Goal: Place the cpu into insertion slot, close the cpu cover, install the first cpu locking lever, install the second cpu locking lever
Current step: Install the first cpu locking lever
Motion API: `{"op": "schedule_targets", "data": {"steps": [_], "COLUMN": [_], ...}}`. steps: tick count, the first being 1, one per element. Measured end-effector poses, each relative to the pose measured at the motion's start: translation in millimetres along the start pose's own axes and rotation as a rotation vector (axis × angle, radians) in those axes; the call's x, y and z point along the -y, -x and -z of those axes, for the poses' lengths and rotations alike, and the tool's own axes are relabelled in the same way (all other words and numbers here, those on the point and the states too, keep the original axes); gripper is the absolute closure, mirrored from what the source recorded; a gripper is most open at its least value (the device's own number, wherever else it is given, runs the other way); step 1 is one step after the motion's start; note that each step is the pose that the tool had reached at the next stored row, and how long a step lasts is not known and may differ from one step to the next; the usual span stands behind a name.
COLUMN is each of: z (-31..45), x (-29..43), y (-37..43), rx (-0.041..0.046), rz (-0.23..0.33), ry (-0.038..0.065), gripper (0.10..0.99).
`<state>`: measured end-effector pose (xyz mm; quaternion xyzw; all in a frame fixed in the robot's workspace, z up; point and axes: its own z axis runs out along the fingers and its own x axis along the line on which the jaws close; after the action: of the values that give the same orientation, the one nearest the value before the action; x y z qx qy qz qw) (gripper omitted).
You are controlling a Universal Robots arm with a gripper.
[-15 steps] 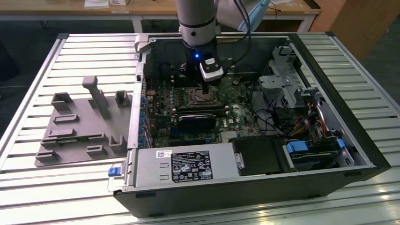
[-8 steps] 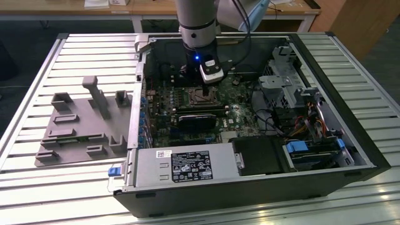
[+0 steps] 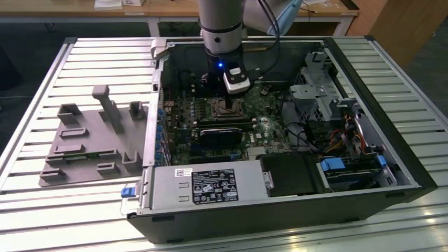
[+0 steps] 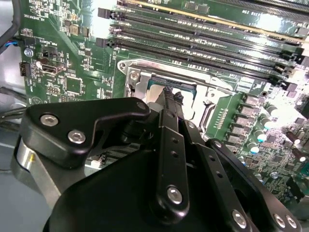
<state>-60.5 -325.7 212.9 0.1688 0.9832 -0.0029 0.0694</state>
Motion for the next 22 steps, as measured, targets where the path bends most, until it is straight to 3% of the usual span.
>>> {"op": "schedule_targets", "data": {"steps": [10, 22], "z": [3.4, 30.0], "x": [-0.1, -0.4], "y": [0.5, 3.5], "rx": [0.0001, 0.0066], "rz": [0.018, 0.029], "ry": [0.002, 0.003], "gripper": [0.984, 0.984]}}
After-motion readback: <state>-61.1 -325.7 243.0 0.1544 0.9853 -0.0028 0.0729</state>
